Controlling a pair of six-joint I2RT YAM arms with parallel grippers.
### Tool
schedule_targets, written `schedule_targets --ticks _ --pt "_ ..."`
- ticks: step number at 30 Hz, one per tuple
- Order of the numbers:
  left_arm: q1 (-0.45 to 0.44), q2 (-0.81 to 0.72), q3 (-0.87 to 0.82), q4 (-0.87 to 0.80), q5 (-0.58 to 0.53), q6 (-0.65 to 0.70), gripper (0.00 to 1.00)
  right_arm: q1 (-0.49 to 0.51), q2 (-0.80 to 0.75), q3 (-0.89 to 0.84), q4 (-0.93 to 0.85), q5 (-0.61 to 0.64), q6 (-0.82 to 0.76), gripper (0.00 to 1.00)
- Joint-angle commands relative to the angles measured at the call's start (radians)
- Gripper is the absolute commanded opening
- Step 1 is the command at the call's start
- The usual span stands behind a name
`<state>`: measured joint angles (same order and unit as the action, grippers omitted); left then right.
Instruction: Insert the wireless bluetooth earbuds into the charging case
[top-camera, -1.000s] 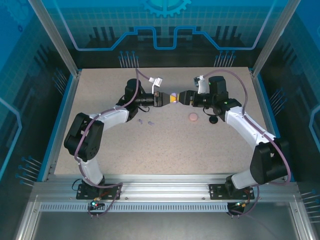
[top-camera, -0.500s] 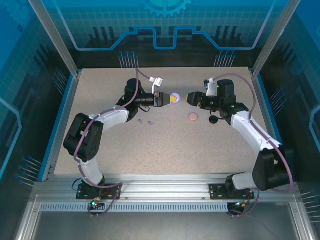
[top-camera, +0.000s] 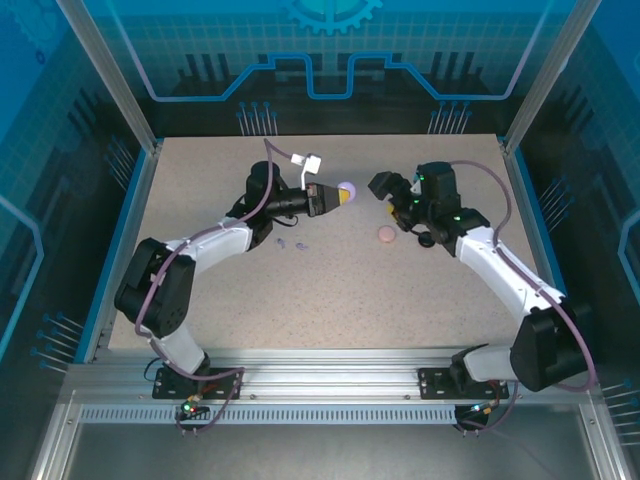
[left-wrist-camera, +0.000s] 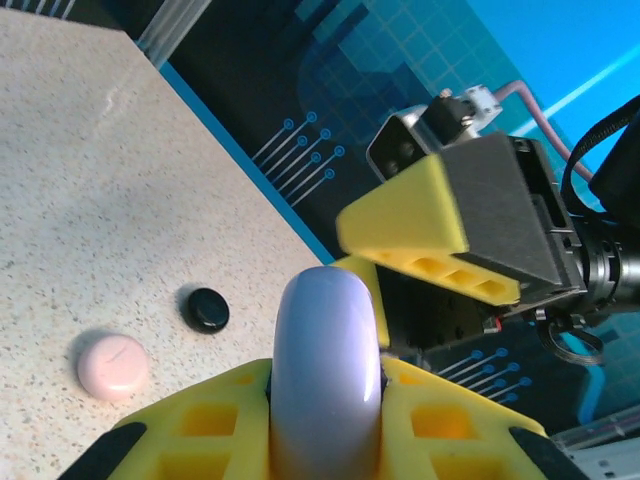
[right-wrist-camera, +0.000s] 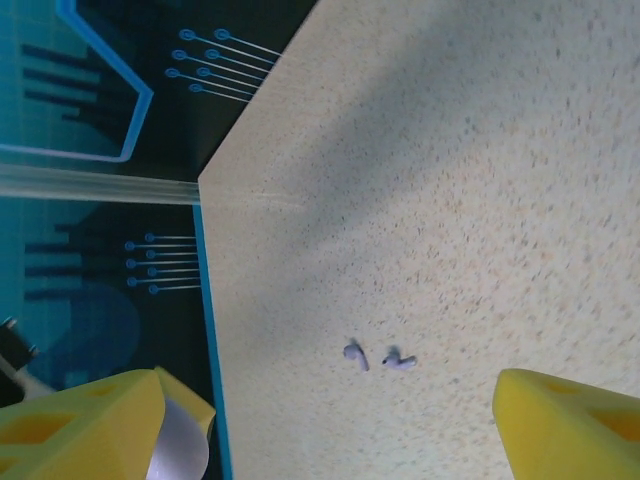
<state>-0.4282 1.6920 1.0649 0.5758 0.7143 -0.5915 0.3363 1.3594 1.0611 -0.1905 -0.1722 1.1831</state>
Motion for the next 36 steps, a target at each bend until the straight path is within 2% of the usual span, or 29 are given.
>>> schedule_targets --ticks 1,7,16,20,27,31,33,36 --pt "-0.027 -0.052 -0.017 -0.052 -0.107 0.112 0.0 0.057 0.056 0.09 0.0 0.085 0.186 0.86" --pt "-0.038 -0.067 -0.024 -0.066 -0.136 0.135 0.0 0.133 0.137 0.183 -0.001 0.102 0.223 0.85" --pt "-0.039 -0.073 -0.036 -0.053 -0.144 0.14 0.0 0.173 0.17 0.195 0.034 0.109 0.255 0.74" --pt "-0.039 -0.071 -0.035 -0.054 -0.145 0.141 0.0 0.183 0.176 0.201 0.038 0.108 0.26 0.64" --pt "-0.039 -0.074 -0.035 -0.06 -0.148 0.147 0.0 0.188 0.19 0.198 0.062 0.097 0.278 0.4" --pt "-0.039 -0.081 -0.037 -0.067 -0.158 0.152 0.0 0.186 0.188 0.195 0.056 0.104 0.274 0.35" --pt "-0.038 -0.089 -0.043 -0.065 -0.167 0.154 0.11 0.181 0.187 0.191 0.052 0.106 0.276 0.34" --pt "-0.038 -0.096 -0.049 -0.061 -0.174 0.152 0.18 0.176 0.184 0.183 0.049 0.106 0.274 0.33"
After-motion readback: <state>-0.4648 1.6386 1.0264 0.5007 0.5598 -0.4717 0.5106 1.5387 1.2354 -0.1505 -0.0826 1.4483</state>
